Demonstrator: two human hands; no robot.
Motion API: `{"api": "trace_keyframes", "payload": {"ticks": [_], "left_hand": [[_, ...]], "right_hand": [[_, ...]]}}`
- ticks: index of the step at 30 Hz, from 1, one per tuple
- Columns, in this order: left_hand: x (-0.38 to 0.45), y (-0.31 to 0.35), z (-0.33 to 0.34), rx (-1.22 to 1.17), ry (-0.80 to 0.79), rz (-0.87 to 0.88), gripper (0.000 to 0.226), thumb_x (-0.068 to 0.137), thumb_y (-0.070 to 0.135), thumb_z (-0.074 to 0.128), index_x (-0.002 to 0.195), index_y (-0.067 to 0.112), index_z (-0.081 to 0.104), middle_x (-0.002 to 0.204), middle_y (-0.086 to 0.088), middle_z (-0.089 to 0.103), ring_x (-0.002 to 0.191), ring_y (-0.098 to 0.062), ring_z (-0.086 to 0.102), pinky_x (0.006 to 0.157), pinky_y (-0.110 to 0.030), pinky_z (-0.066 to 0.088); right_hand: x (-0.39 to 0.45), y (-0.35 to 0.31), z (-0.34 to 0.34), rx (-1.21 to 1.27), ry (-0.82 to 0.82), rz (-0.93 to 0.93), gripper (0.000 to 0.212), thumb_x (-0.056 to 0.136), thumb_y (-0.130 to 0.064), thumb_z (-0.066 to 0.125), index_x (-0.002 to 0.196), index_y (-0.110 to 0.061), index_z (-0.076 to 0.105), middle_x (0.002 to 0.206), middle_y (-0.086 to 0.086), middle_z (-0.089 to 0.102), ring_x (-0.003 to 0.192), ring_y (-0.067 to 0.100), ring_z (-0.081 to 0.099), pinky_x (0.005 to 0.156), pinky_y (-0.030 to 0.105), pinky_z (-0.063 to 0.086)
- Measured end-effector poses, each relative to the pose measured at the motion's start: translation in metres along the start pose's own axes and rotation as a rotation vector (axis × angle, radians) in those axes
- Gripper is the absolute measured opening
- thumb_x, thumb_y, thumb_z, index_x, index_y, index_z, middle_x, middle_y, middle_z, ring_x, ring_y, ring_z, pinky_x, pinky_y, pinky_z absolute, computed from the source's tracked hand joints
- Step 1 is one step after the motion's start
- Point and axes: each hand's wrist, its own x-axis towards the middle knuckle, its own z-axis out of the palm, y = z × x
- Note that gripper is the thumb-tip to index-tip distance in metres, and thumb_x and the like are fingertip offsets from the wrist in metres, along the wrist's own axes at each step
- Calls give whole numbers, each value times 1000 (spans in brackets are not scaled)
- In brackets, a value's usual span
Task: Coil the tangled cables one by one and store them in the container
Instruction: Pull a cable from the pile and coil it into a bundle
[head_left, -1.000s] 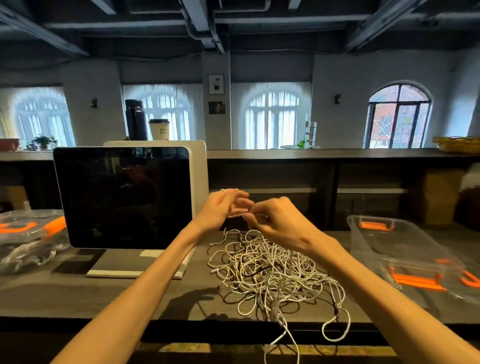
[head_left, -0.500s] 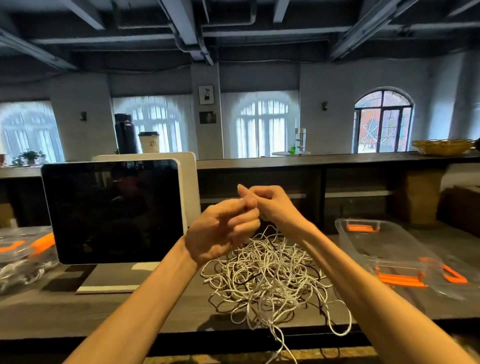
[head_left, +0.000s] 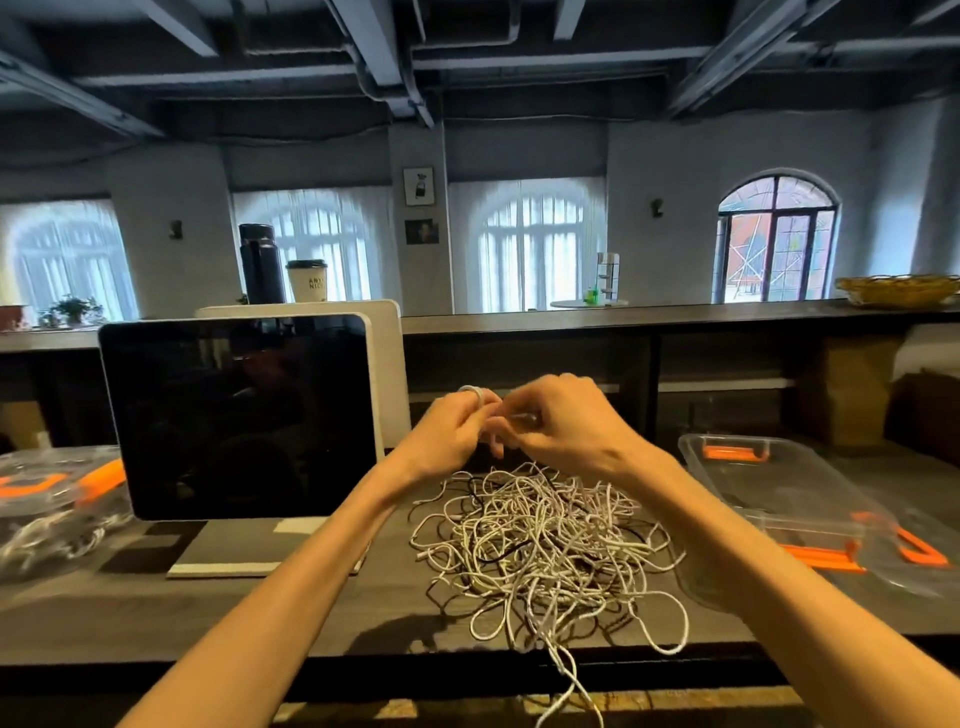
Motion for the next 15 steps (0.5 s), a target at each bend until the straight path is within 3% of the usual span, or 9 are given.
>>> {"api": "trace_keyframes", "payload": {"ticks": [2,4,7,10,12,15], "left_hand": [[-4,10,3,-204,-69,-95,29,109,20,39,94,12,62,66,-6,55,60,-11,64,65,-24,52],[-8,20,3,-387,-113,-162,40,110,25,34,86,7,60,56,-2,42,45,-11,45,49,-21,37],[-14,28,2,-608,-277,-233,47,110,32,27,77,9,52,53,2,31,43,-9,28,43,-18,25],[-27,36,6,-880,-505,-301,56,107,48,27,71,13,51,55,3,22,46,-7,20,39,-13,23],[-30,44,10,-1106,-514,-239,52,108,41,33,66,16,50,54,5,22,46,-6,20,38,-15,21],[-22,57,10,-1416,-371,-150,43,107,29,38,67,17,51,54,5,28,46,-6,25,42,-18,23]], "right_hand": [[4,2,-15,37,-17,7,22,93,-44,71,96,-25,80,88,-10,75,75,-1,63,69,16,46],[7,6,-26,121,-33,42,22,87,-50,75,87,-28,78,80,-17,71,75,-2,65,68,12,43],[10,14,-38,356,-12,57,24,85,-44,79,85,-20,79,74,-10,71,72,-2,64,66,11,45],[11,26,-39,598,125,96,22,88,-36,77,84,-15,78,82,2,74,81,8,67,78,18,48],[10,33,-26,628,168,127,22,89,-38,77,84,-17,78,83,2,75,82,9,67,80,24,48],[4,34,14,653,150,160,22,95,-42,69,88,-22,77,82,3,73,81,10,65,80,35,49]]}}
